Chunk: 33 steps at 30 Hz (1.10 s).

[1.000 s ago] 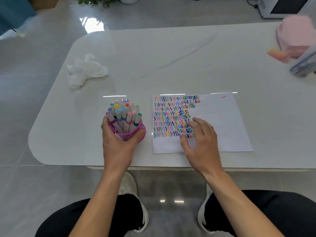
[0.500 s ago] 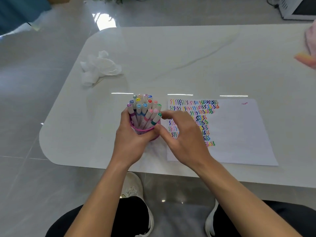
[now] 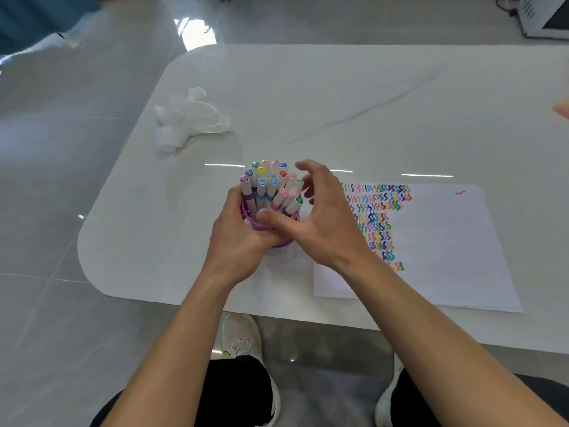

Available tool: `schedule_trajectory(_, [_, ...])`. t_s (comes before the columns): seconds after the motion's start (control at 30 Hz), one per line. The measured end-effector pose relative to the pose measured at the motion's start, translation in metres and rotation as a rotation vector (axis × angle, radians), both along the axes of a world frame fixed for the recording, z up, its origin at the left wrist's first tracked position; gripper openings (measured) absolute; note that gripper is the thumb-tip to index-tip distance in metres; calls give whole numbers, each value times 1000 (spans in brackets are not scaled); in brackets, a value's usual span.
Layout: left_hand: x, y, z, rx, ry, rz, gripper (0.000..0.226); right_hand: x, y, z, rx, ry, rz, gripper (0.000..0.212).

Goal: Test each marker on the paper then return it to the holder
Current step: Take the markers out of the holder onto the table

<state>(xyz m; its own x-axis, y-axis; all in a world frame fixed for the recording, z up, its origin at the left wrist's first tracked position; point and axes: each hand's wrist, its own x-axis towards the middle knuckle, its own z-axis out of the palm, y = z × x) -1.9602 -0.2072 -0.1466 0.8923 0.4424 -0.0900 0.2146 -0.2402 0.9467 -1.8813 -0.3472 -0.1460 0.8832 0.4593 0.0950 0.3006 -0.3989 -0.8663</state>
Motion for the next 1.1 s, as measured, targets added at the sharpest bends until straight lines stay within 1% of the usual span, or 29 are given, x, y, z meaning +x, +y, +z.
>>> schedule_trajectory(0.07, [-1,4,0,-25,-4,-3,77,3,14,6,9,-37,12,95])
schedule_trajectory(0.23, [-1,13,1,-32,6,-17,78,6,42,15,-15,-113,27,93])
schedule_trajectory(0.33, [-3,16,2,-25,0,-16,75,5,52,18,-79,-205,21,89])
schedule_trajectory(0.43, [-5,21,2,-26,11,-15,67,4,61,20,-159,-320,19,77])
schedule_trajectory(0.5, [-5,22,2,-26,23,-16,69,4,63,19,-184,-385,12,67])
schedule_trajectory(0.6, [-6,23,2,-17,33,1,72,5,65,17,-201,-485,-1,51])
schedule_trajectory(0.73, [-4,24,1,-8,44,3,66,6,67,17,-174,-602,23,32])
schedule_trajectory(0.93, [-6,26,-1,-1,41,-11,68,8,71,19,-99,-626,67,22])
schedule_trajectory(1.1, [-3,26,2,9,13,-26,72,13,68,22,-23,-612,56,23])
